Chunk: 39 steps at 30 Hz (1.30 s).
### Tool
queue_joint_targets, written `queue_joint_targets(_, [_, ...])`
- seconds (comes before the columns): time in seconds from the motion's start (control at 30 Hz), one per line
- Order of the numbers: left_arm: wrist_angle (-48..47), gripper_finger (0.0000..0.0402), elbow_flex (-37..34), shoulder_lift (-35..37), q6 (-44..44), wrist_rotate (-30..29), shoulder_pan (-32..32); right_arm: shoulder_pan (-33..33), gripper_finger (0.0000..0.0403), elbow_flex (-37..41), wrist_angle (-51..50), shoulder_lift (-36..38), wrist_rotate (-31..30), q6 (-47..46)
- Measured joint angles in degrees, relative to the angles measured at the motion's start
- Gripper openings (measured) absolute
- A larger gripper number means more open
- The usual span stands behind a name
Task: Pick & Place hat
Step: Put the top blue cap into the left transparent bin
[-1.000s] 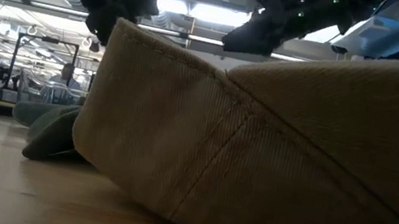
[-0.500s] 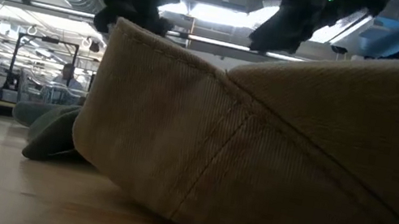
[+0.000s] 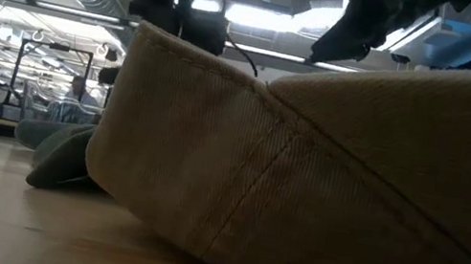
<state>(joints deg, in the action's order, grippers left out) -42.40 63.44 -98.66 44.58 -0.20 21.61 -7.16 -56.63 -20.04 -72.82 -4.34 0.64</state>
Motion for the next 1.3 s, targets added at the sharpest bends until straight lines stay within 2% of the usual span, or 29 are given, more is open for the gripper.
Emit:
queue_joint_targets(0.23, [1.77,0.0127,0.00,-3.64,6.78,-3.31,-3.44,1.41,0.0216,-0.04,0.17,-0.78,-0.53,-4.83])
queue_joint_targets(0.5, [4.97,0.0127,0.02,-3.22,18.55,-13.64,-8.20,3.15,0.0216,-0.02,-1.22,-1.11,-0.54,-3.93])
queue_joint_targets(0.6, [6.69,0.0127,0.00,-3.70,21.57,-12.31,-8.29,3.08,0.0216,-0.02,-1.46,-1.14,-0.63,-1.32])
queue_joint_targets(0.83, [6.28,0.0127,0.02,-5.67,22.35,-10.77,-7.91,3.08,0.0216,-0.02,-1.55,-1.14,-0.61,3.94])
queue_joint_targets(1.03, [6.15,0.0127,0.27,-7.97,25.79,-10.75,-7.11,3.08,0.0216,-0.02,-2.04,-1.14,-0.61,2.54])
queue_joint_targets(1.13, [6.23,0.0127,0.28,-8.87,24.84,-9.78,-6.10,3.08,0.0216,-0.02,-2.58,-1.14,-0.59,1.21])
queue_joint_targets(1.3, [6.24,0.0123,0.24,-8.91,20.35,-4.26,-4.99,3.08,0.0216,-0.02,-2.72,-1.14,-0.61,1.01])
